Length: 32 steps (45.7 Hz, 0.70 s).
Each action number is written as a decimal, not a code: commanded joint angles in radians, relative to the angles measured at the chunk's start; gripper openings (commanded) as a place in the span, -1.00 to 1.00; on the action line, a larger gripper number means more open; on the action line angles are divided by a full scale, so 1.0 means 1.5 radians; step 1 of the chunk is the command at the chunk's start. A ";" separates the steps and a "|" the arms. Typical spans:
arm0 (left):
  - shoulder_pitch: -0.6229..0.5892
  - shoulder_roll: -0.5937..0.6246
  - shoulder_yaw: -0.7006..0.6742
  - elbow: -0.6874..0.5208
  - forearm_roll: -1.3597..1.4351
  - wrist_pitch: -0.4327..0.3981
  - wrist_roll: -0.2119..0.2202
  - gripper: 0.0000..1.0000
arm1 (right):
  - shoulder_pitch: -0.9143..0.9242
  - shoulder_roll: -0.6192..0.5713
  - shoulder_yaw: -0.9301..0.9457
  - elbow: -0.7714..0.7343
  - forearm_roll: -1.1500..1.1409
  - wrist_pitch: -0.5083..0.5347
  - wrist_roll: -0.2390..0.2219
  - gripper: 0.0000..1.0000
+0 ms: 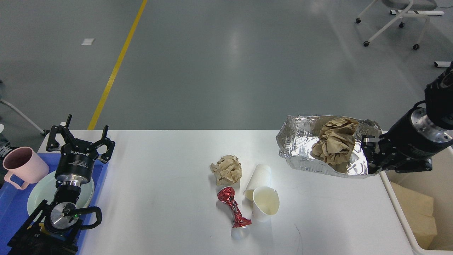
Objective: Tidy desktop
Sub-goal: 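Lift the silver foil bag and carry it into the white bin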
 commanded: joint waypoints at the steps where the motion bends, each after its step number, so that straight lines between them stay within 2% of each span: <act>1: 0.000 0.000 0.001 0.000 0.000 0.000 -0.001 0.93 | 0.008 -0.008 -0.004 0.001 -0.008 0.002 0.000 -1.00; 13: 0.001 0.000 0.001 0.000 0.000 0.001 -0.001 0.93 | -0.009 -0.071 -0.005 -0.007 -0.009 -0.001 0.004 -1.00; 22: 0.001 0.000 0.000 0.000 0.000 0.000 -0.001 0.93 | -0.077 -0.188 -0.006 -0.050 -0.055 -0.005 0.003 -1.00; 27: 0.001 0.000 0.001 0.000 0.000 0.000 -0.002 0.93 | -0.131 -0.271 -0.005 -0.120 -0.062 -0.010 0.004 -1.00; 32: 0.001 0.000 0.001 0.000 0.000 0.000 -0.002 0.93 | -0.227 -0.325 0.012 -0.235 -0.065 -0.020 0.005 -1.00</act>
